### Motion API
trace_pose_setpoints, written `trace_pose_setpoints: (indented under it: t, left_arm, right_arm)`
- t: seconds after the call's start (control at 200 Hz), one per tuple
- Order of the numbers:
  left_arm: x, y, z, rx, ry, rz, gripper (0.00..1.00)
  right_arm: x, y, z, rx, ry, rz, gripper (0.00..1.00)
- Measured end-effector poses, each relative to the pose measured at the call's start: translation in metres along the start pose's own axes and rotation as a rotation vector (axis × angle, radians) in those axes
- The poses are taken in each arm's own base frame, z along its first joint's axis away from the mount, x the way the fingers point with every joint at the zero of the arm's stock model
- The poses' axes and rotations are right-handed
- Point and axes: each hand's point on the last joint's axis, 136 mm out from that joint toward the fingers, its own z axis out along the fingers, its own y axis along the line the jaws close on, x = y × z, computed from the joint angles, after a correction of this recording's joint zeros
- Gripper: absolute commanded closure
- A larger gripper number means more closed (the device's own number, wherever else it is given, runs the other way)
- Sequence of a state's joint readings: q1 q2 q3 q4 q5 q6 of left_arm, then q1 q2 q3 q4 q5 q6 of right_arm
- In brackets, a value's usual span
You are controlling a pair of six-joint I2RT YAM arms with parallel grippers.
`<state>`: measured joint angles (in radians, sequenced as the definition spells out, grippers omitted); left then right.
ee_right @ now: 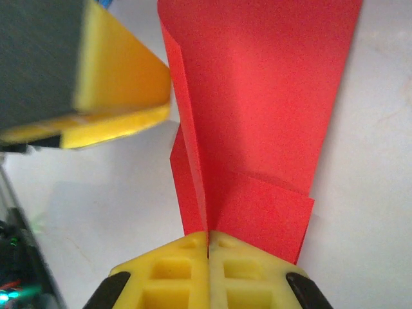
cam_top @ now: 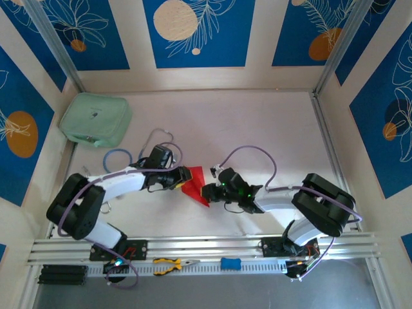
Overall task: Fold a paper plane with a square sheet of paper (pick it up from the middle)
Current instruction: Fourth fold the wing at the center of the table.
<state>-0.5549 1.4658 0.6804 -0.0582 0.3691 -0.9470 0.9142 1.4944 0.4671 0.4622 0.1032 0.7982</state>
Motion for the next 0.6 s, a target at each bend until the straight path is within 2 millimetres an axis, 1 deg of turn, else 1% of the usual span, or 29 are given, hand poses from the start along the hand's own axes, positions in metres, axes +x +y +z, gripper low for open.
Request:
trace_pose_setpoints:
  t: [0.03,0.115,0.18,0.215,0.34,0.525,0.6]
  left_arm:
    - [-0.002,-0.003,-0.004,0.005,-0.015,0.000,0.39]
    - [-0.007,-0.011,-0.015,0.024,-0.056,0.007,0.31]
    - [-0.009,-0.014,-0.018,0.033,-0.068,0.018,0.25]
    - [-0.009,-0.015,-0.019,0.033,-0.068,0.023,0.23]
    - [-0.010,-0.014,-0.015,0.008,-0.046,0.021,0.23]
    - [-0.012,-0.015,-0.006,-0.011,-0.014,0.005,0.23]
    - [-0.013,-0.016,-0.003,-0.021,0.003,-0.003,0.26]
  right_arm:
    - [0.000,-0.001,0.000,0.010,0.002,-0.025,0.96]
    - [0.000,-0.005,0.000,0.043,0.011,-0.109,0.97]
    - [0.001,-0.007,0.000,0.061,0.014,-0.175,0.96]
    - [0.001,-0.007,0.000,0.069,0.015,-0.211,0.97]
    - [0.001,-0.007,0.000,0.083,0.011,-0.329,0.96]
    - [0.000,-0.008,0.000,0.111,-0.002,-0.449,0.95]
    - [0.001,-0.007,0.001,0.120,-0.005,-0.494,0.94]
